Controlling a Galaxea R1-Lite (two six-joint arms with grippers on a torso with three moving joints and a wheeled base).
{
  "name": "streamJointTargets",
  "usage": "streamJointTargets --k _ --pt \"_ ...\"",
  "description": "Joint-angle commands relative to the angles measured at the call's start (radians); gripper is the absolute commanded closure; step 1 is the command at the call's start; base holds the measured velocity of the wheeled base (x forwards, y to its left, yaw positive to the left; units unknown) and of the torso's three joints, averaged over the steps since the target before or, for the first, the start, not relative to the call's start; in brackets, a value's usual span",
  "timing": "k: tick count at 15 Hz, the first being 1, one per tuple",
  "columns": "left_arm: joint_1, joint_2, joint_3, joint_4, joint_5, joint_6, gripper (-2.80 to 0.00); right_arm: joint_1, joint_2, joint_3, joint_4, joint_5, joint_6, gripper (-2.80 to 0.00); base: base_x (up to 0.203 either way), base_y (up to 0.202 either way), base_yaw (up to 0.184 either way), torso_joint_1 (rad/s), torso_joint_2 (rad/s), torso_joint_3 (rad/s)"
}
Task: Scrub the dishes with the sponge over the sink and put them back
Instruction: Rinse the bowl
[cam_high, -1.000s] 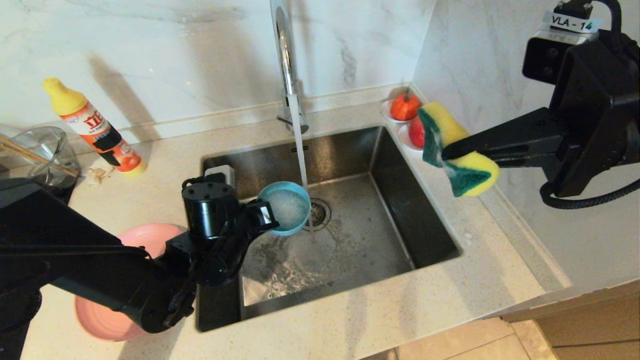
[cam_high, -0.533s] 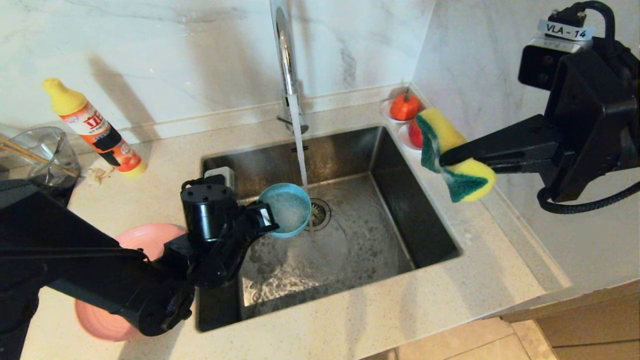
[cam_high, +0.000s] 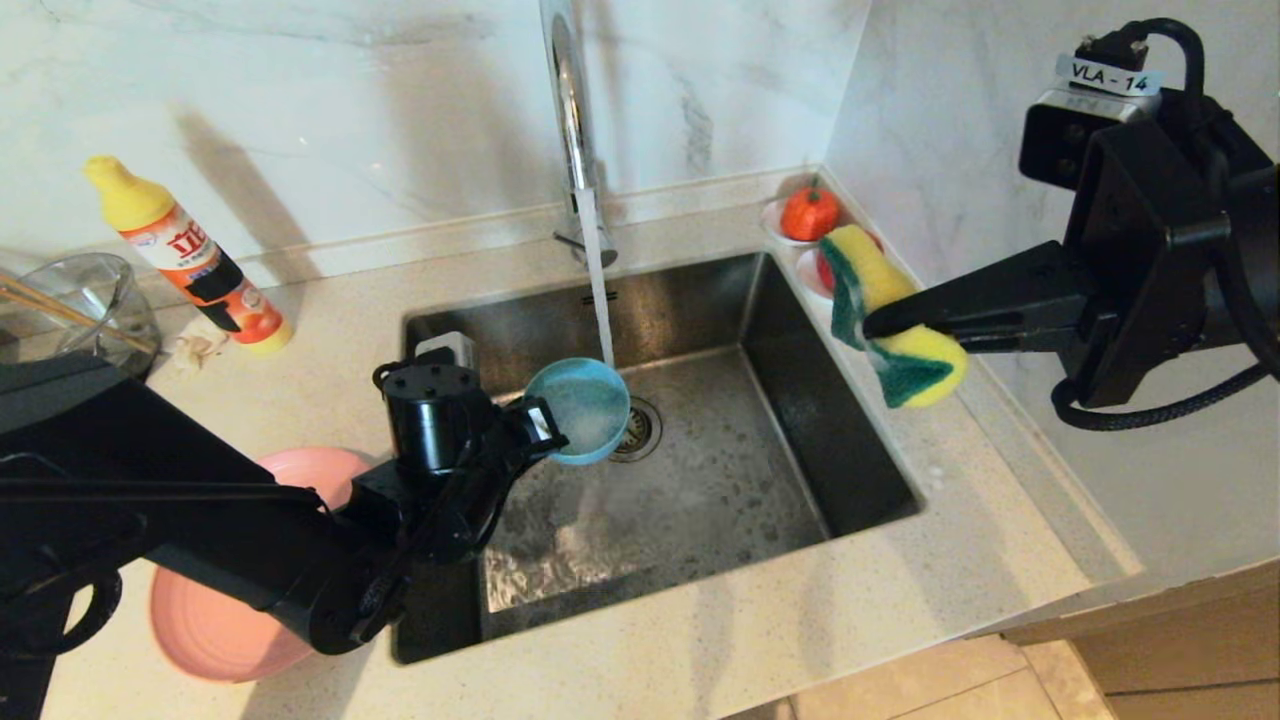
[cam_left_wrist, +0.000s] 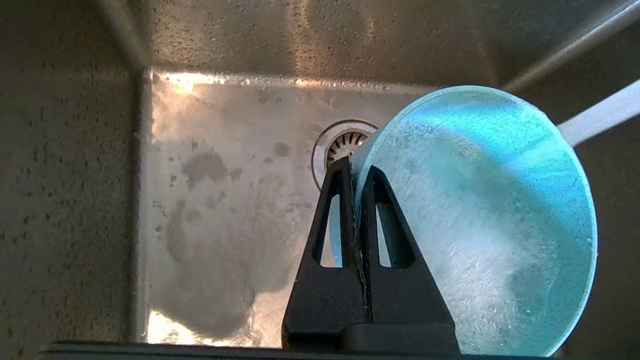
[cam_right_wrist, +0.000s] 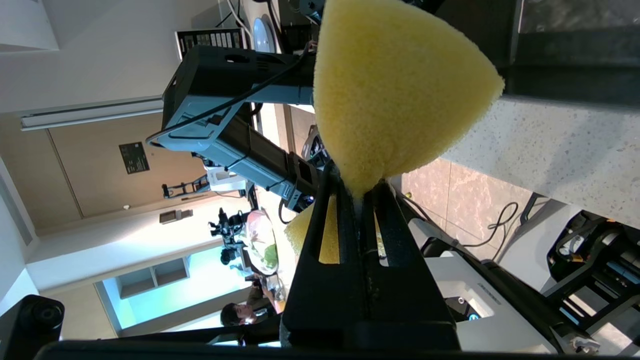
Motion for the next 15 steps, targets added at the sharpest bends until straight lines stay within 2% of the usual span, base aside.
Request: streamJointTargets --k 1,15 --pt "0.0 0.009 -0.011 -0.003 0.002 -0.003 0.0 0.0 -0.001 0.003 0.003 0.004 0.004 0.0 0.0 0.0 0.0 0.0 0.0 0.0" --pt "0.0 -0.015 -0.002 0.031 0.014 0.004 0.0 -0.003 -0.022 0.029 0.003 0.003 0.002 0.0 0.0 0.0 0.0 0.0 0.0 0.0"
